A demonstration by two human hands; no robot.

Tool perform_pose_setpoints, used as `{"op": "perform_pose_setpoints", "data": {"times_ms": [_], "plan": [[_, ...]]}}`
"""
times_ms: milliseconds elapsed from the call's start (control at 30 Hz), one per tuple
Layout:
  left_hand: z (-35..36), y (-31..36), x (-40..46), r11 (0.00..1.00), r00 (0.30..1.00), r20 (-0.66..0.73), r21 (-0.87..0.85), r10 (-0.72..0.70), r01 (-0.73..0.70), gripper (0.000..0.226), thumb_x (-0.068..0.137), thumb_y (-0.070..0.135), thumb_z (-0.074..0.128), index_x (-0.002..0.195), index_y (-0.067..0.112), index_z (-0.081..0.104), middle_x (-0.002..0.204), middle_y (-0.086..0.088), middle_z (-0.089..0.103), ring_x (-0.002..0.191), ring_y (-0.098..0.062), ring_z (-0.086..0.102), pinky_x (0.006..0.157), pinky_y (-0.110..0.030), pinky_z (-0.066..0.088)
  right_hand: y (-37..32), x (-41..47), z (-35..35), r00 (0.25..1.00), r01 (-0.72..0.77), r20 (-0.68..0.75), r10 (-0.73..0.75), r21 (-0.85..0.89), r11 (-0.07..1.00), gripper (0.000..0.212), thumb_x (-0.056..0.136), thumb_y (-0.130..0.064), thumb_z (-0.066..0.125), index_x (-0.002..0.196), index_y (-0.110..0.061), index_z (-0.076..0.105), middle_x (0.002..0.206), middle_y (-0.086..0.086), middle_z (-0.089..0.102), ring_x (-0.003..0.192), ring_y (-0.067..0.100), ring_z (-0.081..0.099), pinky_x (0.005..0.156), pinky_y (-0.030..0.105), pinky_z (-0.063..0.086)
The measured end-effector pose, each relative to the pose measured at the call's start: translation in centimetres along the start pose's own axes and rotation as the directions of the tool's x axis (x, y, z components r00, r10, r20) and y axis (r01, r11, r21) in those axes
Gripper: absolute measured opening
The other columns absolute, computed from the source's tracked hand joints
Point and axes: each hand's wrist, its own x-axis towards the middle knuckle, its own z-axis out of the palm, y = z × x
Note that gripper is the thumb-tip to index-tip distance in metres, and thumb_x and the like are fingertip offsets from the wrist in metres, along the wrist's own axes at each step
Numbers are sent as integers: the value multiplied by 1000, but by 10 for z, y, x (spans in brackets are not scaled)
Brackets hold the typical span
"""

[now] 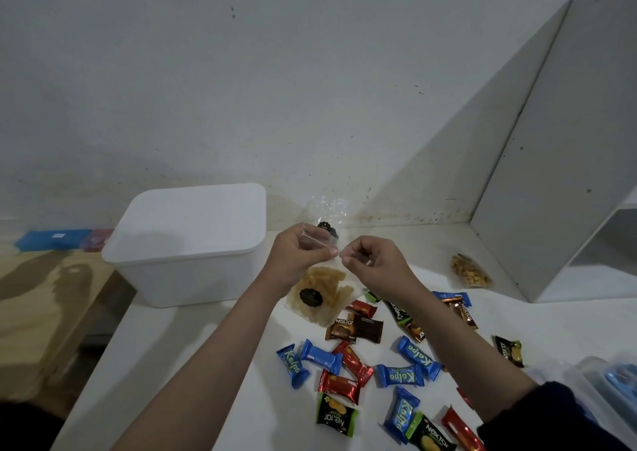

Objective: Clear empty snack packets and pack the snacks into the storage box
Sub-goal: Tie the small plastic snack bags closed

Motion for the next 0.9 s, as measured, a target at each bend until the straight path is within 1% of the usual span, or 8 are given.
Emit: {"op": "perform_pose_setpoints", "data": {"times_ms": [133, 367, 433, 500, 567, 733, 833, 900], "plan": [[2, -4, -3, 999, 1000, -6, 47, 0, 0, 34, 69, 3, 79, 93, 18, 61, 85, -3, 68, 73, -8, 61, 66, -19, 51, 0, 1, 0, 1000, -18, 5, 18, 22, 1000, 8, 87, -9, 63, 86, -2, 67, 79, 14, 64, 70, 12, 55, 67, 22, 47], [6, -3, -3, 986, 998, -28, 160, 54, -49, 32, 72, 13, 80, 92, 26, 58, 84, -1, 66, 64, 4, 58, 61, -12, 48, -2, 2, -1, 1000, -21, -16, 22, 85, 996, 6, 86, -7, 64, 81, -9, 68, 78, 9, 65, 73, 12, 57, 70, 22, 48], [6, -5, -3, 985, 998, -41, 168, 52, -44, 33, 71, 14, 81, 91, 27, 59, 85, -2, 67, 68, -1, 60, 65, -16, 50, 1, 0, -1, 999, -39, -8, 40, 105, 994, 7, 86, -9, 64, 81, -11, 68, 78, 10, 64, 74, 15, 56, 71, 29, 49], [4, -7, -2, 991, 999, -48, 130, 21, -15, 34, 70, 11, 81, 91, 26, 60, 86, -5, 68, 78, -12, 64, 74, -28, 54, 5, 0, 1, 997, -79, -15, 81, 118, 990, 6, 86, -14, 66, 81, -11, 68, 76, 11, 62, 72, 19, 55, 69, 36, 49], [3, -9, -1, 997, 998, -60, 76, -23, 27, 33, 69, 7, 81, 91, 23, 61, 87, -6, 69, 85, -21, 66, 82, -35, 54, 8, 1, 0, 992, -115, -48, 121, 111, 987, 11, 84, -19, 69, 77, -12, 67, 73, 10, 61, 68, 20, 54, 66, 37, 49], [3, -5, -3, 990, 995, -59, 114, -81, 87, 39, 67, 11, 83, 96, 22, 60, 88, -3, 69, 85, -18, 67, 77, -26, 52, 9, 1, -3, 995, -93, -38, 94, 24, 995, 14, 83, -16, 70, 73, -8, 65, 70, 10, 62, 65, 15, 54, 65, 30, 47], [3, -1, -5, 927, 999, -55, 374, 2, 19, 53, 60, 38, 83, 104, 37, 55, 97, 14, 68, 91, -3, 63, 87, -28, 44, 9, 0, -5, 997, -79, 5, 79, -41, 996, 13, 83, -13, 70, 73, -9, 63, 66, 0, 60, 60, 6, 53, 60, 19, 44], [4, 7, -6, 793, 998, 26, 606, 65, -68, 44, 63, 45, 77, 103, 45, 57, 101, 22, 66, 102, -1, 56, 91, -34, 29, 8, 0, -7, 996, -81, 44, 83, -47, 996, 12, 83, -13, 70, 73, -12, 63, 66, -5, 61, 58, -3, 56, 58, 11, 42]]}}
